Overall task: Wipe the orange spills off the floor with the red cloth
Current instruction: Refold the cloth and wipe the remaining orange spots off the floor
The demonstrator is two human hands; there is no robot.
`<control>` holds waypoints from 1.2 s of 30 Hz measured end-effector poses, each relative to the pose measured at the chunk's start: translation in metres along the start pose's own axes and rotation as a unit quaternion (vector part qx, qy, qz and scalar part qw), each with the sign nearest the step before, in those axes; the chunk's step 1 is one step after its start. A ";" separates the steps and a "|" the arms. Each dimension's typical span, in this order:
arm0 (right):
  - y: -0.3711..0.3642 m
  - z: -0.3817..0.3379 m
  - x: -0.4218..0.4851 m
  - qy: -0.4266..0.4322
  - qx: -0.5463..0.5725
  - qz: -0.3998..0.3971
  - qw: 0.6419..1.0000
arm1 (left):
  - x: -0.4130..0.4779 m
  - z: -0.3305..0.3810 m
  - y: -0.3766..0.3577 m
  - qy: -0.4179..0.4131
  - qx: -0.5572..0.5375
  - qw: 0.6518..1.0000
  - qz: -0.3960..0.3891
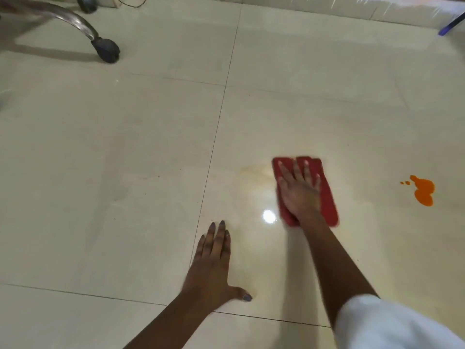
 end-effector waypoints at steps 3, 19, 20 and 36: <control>-0.009 -0.085 0.011 0.097 0.029 -0.027 0.994 | -0.002 -0.001 0.006 -0.004 -0.002 1.000 0.011; -0.009 -0.099 -0.074 0.222 0.048 -0.042 0.973 | -0.006 0.004 0.015 0.010 0.018 0.999 0.026; -0.006 -0.084 -0.096 0.224 0.055 -0.045 0.972 | -0.010 0.008 0.015 0.013 0.018 0.999 0.026; 0.001 0.000 -0.216 0.160 0.032 -0.003 0.987 | -0.017 0.024 0.000 -0.073 0.037 0.997 0.005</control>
Point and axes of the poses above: each hand's wrist, its own x-axis towards the middle knuckle, its own y-axis out of the back of the hand, z = x × y, the point moved 1 cm from there along x, towards the middle knuckle, and after that the axes turned 9 degrees about z, right-handed, at the moved point
